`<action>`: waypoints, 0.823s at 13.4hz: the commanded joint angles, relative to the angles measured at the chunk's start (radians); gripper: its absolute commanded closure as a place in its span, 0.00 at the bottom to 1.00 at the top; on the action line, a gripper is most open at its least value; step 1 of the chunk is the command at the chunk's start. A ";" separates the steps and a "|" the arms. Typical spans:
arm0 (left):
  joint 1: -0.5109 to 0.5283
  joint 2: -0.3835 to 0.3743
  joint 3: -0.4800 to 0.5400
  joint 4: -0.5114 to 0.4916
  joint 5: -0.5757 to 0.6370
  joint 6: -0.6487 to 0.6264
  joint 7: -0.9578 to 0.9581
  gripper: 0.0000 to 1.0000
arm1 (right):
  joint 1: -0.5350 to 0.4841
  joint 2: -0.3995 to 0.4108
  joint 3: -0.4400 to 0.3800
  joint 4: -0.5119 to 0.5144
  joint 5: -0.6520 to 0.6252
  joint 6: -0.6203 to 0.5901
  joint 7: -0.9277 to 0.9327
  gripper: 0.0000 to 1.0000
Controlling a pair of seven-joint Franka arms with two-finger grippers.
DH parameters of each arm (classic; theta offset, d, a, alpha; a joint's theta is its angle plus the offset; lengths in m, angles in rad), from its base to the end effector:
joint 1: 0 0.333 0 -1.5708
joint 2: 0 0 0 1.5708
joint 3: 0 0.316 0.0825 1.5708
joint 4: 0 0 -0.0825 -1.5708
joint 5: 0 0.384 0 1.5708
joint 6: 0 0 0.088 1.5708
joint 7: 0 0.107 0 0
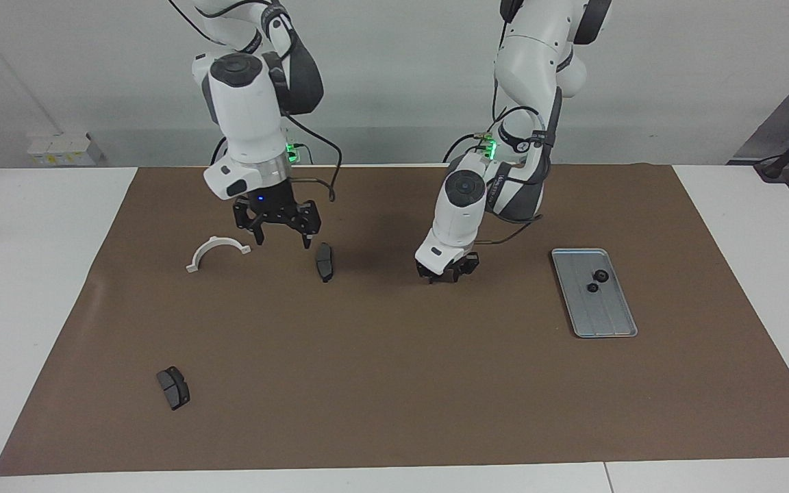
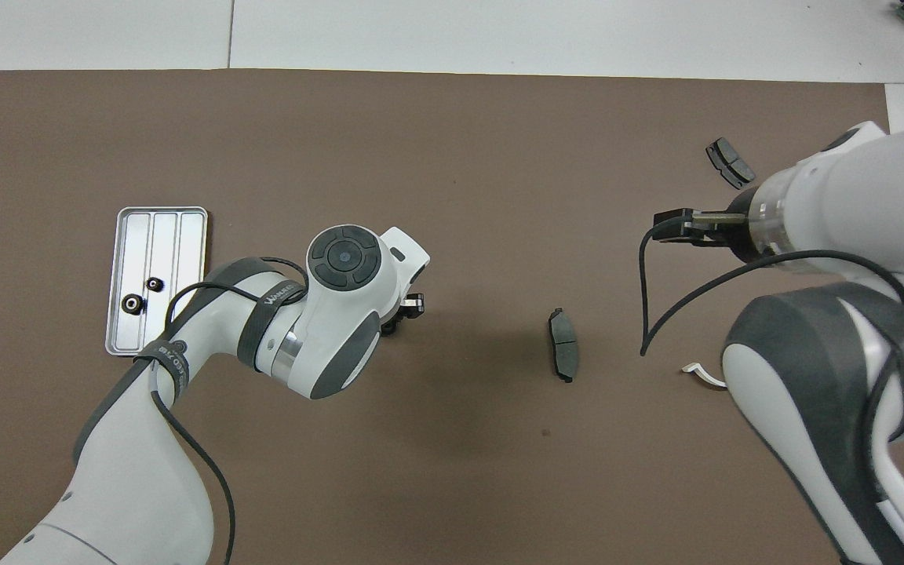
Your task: Pick bearing gear from pile to tray
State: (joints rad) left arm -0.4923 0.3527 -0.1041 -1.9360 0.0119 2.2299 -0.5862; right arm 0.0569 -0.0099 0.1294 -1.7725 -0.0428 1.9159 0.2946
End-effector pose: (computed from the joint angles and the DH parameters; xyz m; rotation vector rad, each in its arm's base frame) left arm 0.5078 -0.3410 0.2997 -3.1307 0.0194 0.0973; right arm 0.5659 0.1039 0.5653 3.1232 -0.1513 0.2490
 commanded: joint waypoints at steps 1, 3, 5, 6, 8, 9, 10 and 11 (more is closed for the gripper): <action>-0.031 -0.043 0.012 -0.058 0.020 0.027 -0.058 0.51 | -0.061 0.024 0.010 0.125 0.023 -0.119 -0.092 0.00; -0.035 -0.043 0.012 -0.058 0.020 0.040 -0.075 0.51 | -0.094 0.027 0.010 0.174 0.021 -0.181 -0.127 0.00; -0.041 -0.043 0.014 -0.066 0.020 0.042 -0.078 0.51 | -0.091 0.028 0.010 0.182 0.005 -0.221 -0.132 0.00; -0.041 -0.044 0.012 -0.070 0.020 0.042 -0.080 0.51 | -0.088 0.027 0.010 0.170 0.004 -0.228 -0.131 0.00; -0.041 -0.052 0.012 -0.086 0.020 0.042 -0.080 0.52 | -0.086 0.015 0.010 0.142 0.004 -0.238 -0.129 0.00; -0.041 -0.052 0.012 -0.092 0.020 0.043 -0.084 0.53 | -0.086 0.005 0.010 0.122 0.004 -0.236 -0.126 0.00; -0.041 -0.054 0.012 -0.096 0.020 0.043 -0.087 0.55 | -0.086 -0.004 0.010 0.107 0.006 -0.235 -0.124 0.00; -0.041 -0.057 0.012 -0.098 0.020 0.042 -0.087 0.59 | -0.086 -0.004 0.012 0.107 0.006 -0.235 -0.124 0.00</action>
State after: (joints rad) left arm -0.5187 0.3378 -0.1046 -1.9747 0.0120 2.2490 -0.6469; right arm -0.0201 0.0023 0.1332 -1.6405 -0.0426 1.6859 0.1858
